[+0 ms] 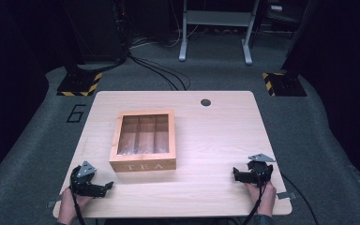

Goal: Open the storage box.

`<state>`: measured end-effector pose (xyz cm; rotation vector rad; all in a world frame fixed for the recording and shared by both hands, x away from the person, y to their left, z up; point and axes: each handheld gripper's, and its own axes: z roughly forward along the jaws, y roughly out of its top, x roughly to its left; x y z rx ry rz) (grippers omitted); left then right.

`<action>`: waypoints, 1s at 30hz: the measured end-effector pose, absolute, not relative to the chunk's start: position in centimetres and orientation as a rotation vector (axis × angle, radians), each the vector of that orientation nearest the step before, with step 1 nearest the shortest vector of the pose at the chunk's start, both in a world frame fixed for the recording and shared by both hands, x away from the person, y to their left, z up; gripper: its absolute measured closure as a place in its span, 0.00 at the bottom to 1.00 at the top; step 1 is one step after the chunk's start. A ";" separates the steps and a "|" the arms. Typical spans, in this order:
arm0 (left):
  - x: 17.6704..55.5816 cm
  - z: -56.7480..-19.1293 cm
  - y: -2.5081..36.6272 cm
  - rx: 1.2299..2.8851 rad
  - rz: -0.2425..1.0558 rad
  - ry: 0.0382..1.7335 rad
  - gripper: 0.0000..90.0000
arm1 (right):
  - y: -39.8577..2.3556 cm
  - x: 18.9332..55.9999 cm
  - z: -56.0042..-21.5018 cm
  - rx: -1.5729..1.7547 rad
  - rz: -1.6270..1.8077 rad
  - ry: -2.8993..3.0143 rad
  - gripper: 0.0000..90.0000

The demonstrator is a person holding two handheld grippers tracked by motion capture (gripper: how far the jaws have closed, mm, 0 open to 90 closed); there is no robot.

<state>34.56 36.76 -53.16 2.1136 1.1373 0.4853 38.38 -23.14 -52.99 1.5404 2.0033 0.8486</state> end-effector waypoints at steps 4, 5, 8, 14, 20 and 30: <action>34.6 -53.2 36.7 2.107 0.492 1.141 0.00 | -23.1 38.4 -53.0 1.543 0.854 2.000 0.00; 34.6 -53.2 36.7 2.104 0.494 1.141 0.00 | -23.1 38.4 -53.0 1.545 0.853 2.000 0.00; 34.6 -53.2 36.7 2.101 0.495 1.146 0.00 | -23.1 38.4 -53.0 1.548 0.854 1.995 0.00; 34.6 -53.2 36.7 2.103 0.487 1.146 0.00 | -23.2 38.4 -53.0 1.547 0.851 1.999 0.00; 34.4 -52.7 36.8 2.092 0.477 1.146 0.00 | -23.1 38.4 -53.0 1.547 0.851 1.998 0.00; 33.9 -50.3 36.0 2.011 0.479 1.092 0.00 | -23.2 38.4 -53.0 1.540 0.854 1.997 0.00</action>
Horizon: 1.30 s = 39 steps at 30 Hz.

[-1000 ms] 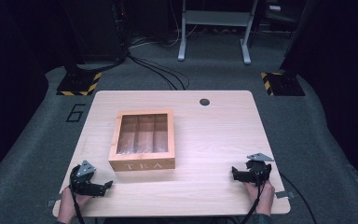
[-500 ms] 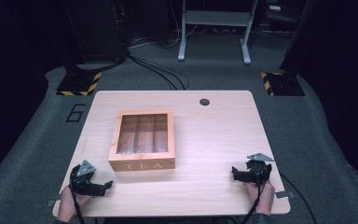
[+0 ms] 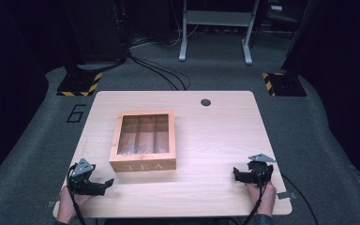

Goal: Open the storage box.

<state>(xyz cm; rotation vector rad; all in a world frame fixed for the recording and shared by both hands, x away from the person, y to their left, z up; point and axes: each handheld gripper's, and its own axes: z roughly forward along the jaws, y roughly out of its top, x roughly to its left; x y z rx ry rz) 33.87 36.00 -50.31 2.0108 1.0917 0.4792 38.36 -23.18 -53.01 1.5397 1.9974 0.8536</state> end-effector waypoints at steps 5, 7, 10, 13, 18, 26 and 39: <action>33.7 -49.5 35.9 1.974 0.473 1.060 0.10 | -23.2 38.4 -53.0 1.540 0.855 1.996 0.00; 33.5 -49.3 35.9 1.959 0.476 1.054 0.22 | -23.2 38.4 -53.0 1.540 0.854 1.997 0.00; 33.2 -48.9 35.9 1.955 0.475 1.034 0.40 | -23.2 38.4 -53.0 1.540 0.853 1.999 0.00; 33.1 -48.7 35.9 1.951 0.492 1.037 0.59 | -23.2 38.4 -53.0 1.540 0.852 1.999 0.00; 33.4 -48.6 35.9 1.937 0.509 1.056 0.81 | -23.2 38.4 -53.0 1.540 0.853 1.998 0.00; 34.1 -48.4 35.8 1.924 0.493 1.049 0.83 | -23.2 38.3 -53.0 1.544 0.853 1.996 0.00; 35.0 -48.4 35.5 1.921 0.456 1.025 0.82 | -23.2 38.3 -53.0 1.542 0.851 1.997 0.00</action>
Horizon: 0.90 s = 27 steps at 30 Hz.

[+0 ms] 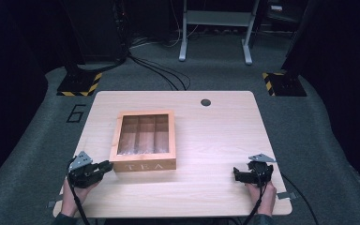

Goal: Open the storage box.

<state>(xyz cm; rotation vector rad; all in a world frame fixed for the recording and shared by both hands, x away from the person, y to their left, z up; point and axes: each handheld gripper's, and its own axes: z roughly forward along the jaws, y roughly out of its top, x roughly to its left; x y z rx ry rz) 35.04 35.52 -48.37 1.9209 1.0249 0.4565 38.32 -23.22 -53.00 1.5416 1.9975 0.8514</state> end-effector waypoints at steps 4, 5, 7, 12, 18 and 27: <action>35.1 -48.5 35.6 1.913 0.456 1.017 0.81 | -23.2 38.3 -53.0 1.541 0.851 1.997 0.01; 35.1 -48.5 35.7 1.912 0.457 1.014 0.81 | -23.2 38.3 -53.0 1.542 0.852 1.997 0.01; 35.0 -48.5 35.7 1.913 0.456 1.008 0.81 | -23.2 38.3 -53.0 1.541 0.851 1.998 0.01; 35.0 -48.5 35.9 1.888 0.444 0.988 0.81 | -23.2 38.3 -53.0 1.541 0.851 1.997 0.01; 35.0 -48.6 36.0 1.861 0.433 0.986 0.81 | -23.2 38.3 -53.0 1.541 0.851 1.997 0.01; 34.8 -47.7 36.2 1.764 0.477 0.945 0.84 | -23.2 38.3 -53.0 1.541 0.851 1.996 0.01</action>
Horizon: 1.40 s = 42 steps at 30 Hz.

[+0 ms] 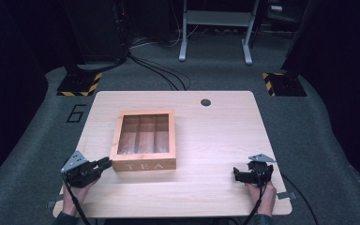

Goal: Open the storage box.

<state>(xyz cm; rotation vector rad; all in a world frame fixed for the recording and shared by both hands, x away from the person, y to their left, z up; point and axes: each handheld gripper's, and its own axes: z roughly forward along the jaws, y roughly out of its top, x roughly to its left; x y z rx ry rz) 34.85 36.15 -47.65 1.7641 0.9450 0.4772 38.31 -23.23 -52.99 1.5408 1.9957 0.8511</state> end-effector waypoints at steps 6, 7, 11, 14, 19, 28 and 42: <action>35.2 -47.7 36.1 1.844 0.478 0.958 0.74 | -23.3 38.3 -53.0 1.533 0.847 2.002 0.01; 35.2 -48.0 36.1 1.853 0.464 0.961 0.73 | -23.3 38.3 -53.0 1.533 0.847 2.002 0.01; 35.4 -49.1 35.7 1.885 0.416 0.985 0.66 | -23.3 38.3 -53.0 1.535 0.848 2.000 0.01; 35.8 -49.2 35.7 1.890 0.416 0.987 0.66 | -23.3 38.3 -53.0 1.532 0.847 2.002 0.01; 35.9 -48.9 35.5 1.895 0.424 0.998 0.67 | -23.3 38.3 -53.0 1.536 0.849 1.997 0.01; 35.7 -48.6 35.8 1.918 0.433 0.985 0.75 | -23.3 38.3 -53.0 1.536 0.848 1.996 0.01; 36.3 -48.3 35.2 1.870 0.460 0.972 0.78 | -23.3 38.3 -53.0 1.536 0.849 1.996 0.01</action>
